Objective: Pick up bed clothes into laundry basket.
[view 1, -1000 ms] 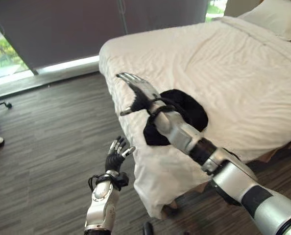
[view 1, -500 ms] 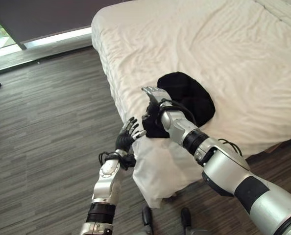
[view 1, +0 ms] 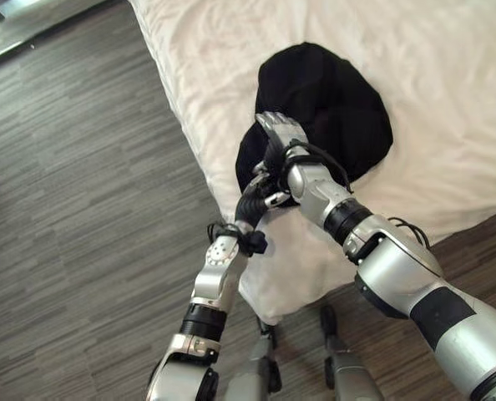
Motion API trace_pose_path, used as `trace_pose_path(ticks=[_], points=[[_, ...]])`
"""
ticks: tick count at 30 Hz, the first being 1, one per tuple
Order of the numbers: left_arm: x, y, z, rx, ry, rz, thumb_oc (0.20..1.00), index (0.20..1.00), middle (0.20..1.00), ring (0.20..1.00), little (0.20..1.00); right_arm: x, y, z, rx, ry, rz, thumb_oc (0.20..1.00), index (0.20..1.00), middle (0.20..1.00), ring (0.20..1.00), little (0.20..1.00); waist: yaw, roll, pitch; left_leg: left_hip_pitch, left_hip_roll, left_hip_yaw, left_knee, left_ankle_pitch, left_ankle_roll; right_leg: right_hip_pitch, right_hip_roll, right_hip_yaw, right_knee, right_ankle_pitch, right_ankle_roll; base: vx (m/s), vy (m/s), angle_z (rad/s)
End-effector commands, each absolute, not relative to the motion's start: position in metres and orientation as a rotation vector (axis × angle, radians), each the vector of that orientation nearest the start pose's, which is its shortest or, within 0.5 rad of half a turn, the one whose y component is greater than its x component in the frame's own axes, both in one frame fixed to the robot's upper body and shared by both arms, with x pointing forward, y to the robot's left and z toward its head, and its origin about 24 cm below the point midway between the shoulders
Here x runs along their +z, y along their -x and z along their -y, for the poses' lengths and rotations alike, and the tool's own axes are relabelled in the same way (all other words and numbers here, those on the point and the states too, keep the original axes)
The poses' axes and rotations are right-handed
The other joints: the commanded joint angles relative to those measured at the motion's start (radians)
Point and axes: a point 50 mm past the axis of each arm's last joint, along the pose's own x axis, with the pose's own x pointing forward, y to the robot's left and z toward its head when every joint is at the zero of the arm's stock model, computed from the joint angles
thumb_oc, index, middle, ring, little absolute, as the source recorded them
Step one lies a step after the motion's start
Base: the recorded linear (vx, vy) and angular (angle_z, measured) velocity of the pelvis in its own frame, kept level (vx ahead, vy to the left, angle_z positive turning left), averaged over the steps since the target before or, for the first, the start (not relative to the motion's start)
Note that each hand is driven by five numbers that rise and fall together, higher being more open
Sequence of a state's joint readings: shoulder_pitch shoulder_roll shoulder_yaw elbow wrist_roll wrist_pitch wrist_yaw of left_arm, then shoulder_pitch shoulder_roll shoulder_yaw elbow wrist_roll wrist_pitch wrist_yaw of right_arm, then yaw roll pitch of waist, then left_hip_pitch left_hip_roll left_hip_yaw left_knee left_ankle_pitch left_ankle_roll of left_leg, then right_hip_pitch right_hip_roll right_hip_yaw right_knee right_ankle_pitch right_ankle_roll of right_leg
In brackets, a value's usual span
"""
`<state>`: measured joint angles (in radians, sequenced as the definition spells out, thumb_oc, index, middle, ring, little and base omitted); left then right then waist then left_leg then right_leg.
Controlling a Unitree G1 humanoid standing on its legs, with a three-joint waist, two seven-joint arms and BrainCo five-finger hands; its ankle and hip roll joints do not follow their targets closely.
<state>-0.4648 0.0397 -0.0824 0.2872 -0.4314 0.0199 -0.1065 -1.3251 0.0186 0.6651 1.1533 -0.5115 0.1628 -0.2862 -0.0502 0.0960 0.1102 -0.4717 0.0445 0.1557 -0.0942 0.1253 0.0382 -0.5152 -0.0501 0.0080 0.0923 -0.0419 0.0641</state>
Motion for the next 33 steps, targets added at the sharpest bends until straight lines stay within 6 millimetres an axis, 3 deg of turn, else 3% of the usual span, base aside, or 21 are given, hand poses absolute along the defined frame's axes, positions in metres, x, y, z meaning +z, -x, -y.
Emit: trace_pose_path(ticks=[1, 4, 7, 13, 18, 24, 25, 33], points=[[0.13, -0.333, -0.074, -0.413, 0.377, 0.216, 1.0, 1.0, 1.0, 1.0, 1.0, 0.204, -0.39, -0.039, 0.147, 1.21, 0.42, 0.2, 0.2, 0.2, 0.2, 0.2, -0.012, -0.015, 0.039, 0.065, -0.012, 0.013, 0.007, -0.003, -0.081, 0.05, -0.04, -0.017, -0.18, 0.196, -0.003, -0.02, 0.032, 0.03], [0.127, -0.33, -0.068, -0.428, 0.374, 0.199, 1.0, 1.0, 1.0, 1.0, 1.0, 0.202, -0.389, -0.039, 0.142, 1.133, 0.393, 0.2, 0.2, 0.2, 0.2, 0.2, -0.012, -0.01, 0.032, 0.07, -0.011, 0.014, 0.007, -0.004, -0.08, 0.053, -0.04, -0.017, -0.18, 0.194, 0.0, 0.0, 0.008, 0.01], [0.121, -0.338, -0.07, -0.396, 0.317, 0.147, 1.0, 1.0, 1.0, 1.0, 1.0, 0.245, -0.387, -0.043, 0.16, 0.917, 0.48, 0.2, 0.2, 0.2, 0.2, 0.2, -0.037, -0.032, 0.012, 0.152, 0.002, 0.034, 0.007, -0.027, -0.076, 0.126, -0.032, -0.012, -0.18, 0.17, 0.014, 0.07, 0.076, 0.03], [0.121, -0.346, -0.079, -0.343, 0.297, 0.117, 1.0, 1.0, 1.0, 1.0, 1.0, 0.279, -0.373, -0.043, 0.201, 0.756, 0.629, 0.2, 0.2, 0.2, 0.2, 0.2, -0.066, -0.076, -0.035, 0.245, 0.024, 0.076, 0.007, -0.038, -0.075, 0.211, -0.034, -0.006, -0.18, 0.157, 0.022, 0.05, 0.05, -0.11], [0.109, -0.34, -0.086, -0.342, 0.273, 0.065, 1.0, 1.0, 1.0, 1.0, 1.0, 0.279, -0.369, -0.033, 0.2, 0.705, 0.661, 0.2, 0.2, 0.2, 0.2, 0.2, -0.085, -0.108, -0.11, 0.296, 0.04, 0.112, 0.007, -0.053, -0.077, 0.26, -0.045, -0.026, -0.18, 0.151, 0.036, 0.03, 0.048, -0.29], [0.099, -0.333, -0.09, -0.368, 0.267, 0.037, 1.0, 1.0, 1.0, 1.0, 1.0, 0.266, -0.376, -0.03, 0.19, 0.73, 0.605, 0.222, 0.222, 0.222, 0.222, 0.222, -0.089, -0.117, -0.152, 0.316, 0.041, 0.131, 0.007, -0.064, -0.077, 0.276, -0.049, -0.034, -0.18, 0.15, 0.042, 0.01, 0.017, -0.26], [0.098, -0.332, -0.091, -0.369, 0.269, 0.033, 1.0, 1.0, 1.0, 1.0, 1.0, 0.268, -0.375, -0.031, 0.19, 0.733, 0.612, 1.0, 1.0, 1.0, 1.0, 1.0, -0.089, -0.116, -0.155, 0.317, 0.041, 0.132, 0.007, -0.064, -0.077, 0.277, -0.049, -0.036, -0.18, 0.15, 0.041, 0.01, 0.007, -0.23], [0.082, -0.32, -0.119, -0.33, 0.27, 0.004, 1.0, 1.0, 1.0, 1.0, 1.0, 0.255, -0.386, -0.028, 0.139, 1.031, 0.573, 1.0, 1.0, 1.0, 1.0, 1.0, -0.069, -0.097, -0.127, 0.286, 0.034, 0.11, 0.007, -0.059, -0.078, 0.248, -0.049, -0.052, -0.18, 0.15, 0.038, -0.01, -0.003, 0.01]])
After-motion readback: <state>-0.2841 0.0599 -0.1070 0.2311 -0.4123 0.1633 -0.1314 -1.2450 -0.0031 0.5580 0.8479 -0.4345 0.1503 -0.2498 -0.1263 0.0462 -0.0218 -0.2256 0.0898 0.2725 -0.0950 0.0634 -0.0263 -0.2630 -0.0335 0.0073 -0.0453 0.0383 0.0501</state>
